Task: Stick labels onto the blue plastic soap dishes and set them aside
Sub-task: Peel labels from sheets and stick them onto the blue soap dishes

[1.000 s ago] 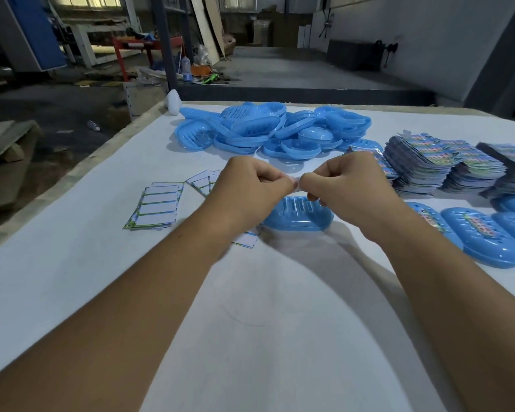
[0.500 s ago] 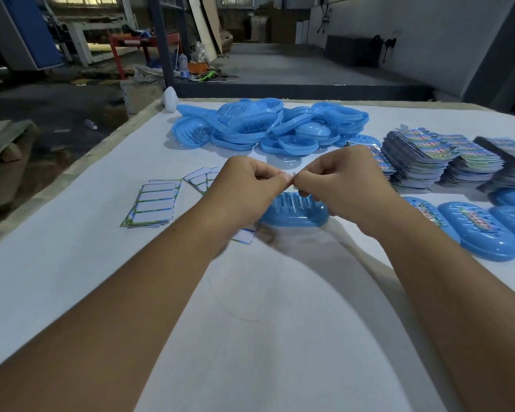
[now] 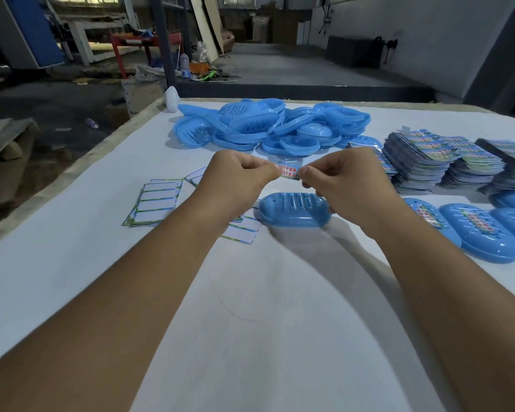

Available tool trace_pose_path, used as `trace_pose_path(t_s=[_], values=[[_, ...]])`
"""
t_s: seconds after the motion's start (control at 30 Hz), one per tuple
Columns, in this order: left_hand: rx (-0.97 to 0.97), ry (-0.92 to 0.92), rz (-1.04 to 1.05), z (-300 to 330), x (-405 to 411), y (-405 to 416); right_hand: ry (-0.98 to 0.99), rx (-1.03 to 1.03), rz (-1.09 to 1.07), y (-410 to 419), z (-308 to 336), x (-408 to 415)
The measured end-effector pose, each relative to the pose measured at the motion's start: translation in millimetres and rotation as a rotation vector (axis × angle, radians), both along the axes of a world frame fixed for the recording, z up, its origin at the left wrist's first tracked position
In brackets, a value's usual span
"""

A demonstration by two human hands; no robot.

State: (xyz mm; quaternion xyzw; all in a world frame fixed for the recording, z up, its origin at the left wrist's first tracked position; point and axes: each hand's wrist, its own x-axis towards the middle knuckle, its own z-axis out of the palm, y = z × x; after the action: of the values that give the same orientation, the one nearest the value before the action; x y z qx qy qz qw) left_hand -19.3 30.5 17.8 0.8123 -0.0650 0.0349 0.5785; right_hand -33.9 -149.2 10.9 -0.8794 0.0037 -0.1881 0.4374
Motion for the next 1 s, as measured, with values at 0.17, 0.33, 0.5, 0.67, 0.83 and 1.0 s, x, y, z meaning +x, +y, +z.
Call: trace_pose_path(t_s=[0.17,0.33,0.5,0.67,0.83,1.0], values=[[0.003,0.012,0.015,-1,4,0,0.045,0.061,-0.026,-2,2,1],[0.002,0.03,0.023,-3,7,-1,0.084,0.096,-0.045,-4,3,0],[-0.021,0.065,0.014,-5,9,-1,0.133,0.179,-0.015,-2,6,-1],[0.009,0.105,0.022,-10,10,-4,0.173,0.191,-0.045,-5,8,-1],[0.114,0.051,0.014,-19,11,-9,0.185,0.091,-0.06,-6,4,-2],[0.233,-0.01,0.043,-23,13,-13,0.254,0.007,-0.111,-8,0,1]])
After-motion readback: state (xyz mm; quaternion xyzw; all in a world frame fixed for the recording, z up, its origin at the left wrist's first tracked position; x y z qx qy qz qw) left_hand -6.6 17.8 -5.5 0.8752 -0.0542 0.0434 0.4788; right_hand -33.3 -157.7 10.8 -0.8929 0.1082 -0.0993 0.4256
